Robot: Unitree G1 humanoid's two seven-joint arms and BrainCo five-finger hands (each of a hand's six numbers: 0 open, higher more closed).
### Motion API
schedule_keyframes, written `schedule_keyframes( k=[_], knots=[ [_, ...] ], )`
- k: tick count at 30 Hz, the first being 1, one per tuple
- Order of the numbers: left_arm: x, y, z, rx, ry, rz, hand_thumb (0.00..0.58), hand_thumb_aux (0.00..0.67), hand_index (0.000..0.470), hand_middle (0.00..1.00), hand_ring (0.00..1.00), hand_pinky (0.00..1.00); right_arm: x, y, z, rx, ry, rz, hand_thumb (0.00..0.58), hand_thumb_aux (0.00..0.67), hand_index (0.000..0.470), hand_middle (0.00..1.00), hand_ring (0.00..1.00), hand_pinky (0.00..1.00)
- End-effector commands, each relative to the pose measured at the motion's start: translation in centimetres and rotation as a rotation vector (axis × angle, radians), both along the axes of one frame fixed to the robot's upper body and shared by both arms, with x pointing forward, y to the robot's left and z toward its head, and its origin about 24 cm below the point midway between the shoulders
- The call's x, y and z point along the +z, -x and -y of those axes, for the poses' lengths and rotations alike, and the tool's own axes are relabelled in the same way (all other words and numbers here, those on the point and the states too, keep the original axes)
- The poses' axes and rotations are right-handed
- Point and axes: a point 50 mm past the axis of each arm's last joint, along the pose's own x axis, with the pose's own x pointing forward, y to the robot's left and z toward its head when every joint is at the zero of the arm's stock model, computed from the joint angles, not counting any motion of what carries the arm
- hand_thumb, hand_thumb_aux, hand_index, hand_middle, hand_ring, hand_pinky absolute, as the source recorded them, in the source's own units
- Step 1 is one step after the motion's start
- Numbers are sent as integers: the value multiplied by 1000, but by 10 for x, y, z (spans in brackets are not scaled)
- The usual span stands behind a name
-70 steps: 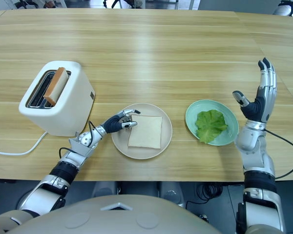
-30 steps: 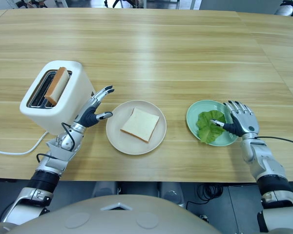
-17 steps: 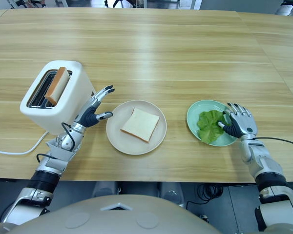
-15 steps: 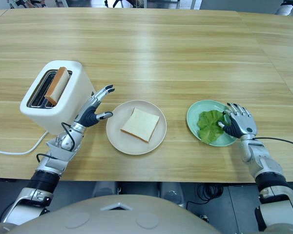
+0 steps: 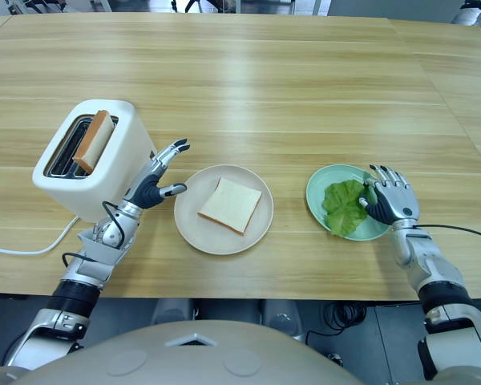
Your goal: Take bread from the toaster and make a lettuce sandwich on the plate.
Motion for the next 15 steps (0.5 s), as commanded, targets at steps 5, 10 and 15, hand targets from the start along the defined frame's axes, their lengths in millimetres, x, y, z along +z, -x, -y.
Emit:
schedule_keyframes(
  k=[5,10,15],
  knots=[
    [-1,1,0,3,2,-7,0,0,0,0,0,0,22,3,5,16,6,79,0,0,0,0,0,0],
    [-1,3,-1,-4,-1,-10,0,0,0,0,0,0,23,9,1,44,0,21,0,0,0,0,0,0],
    [-1,4,-2,0,-1,-11,0,0,0,0,0,0,14,13,-9,74,-33,-56,0,0,0,0,0,0]
  ],
)
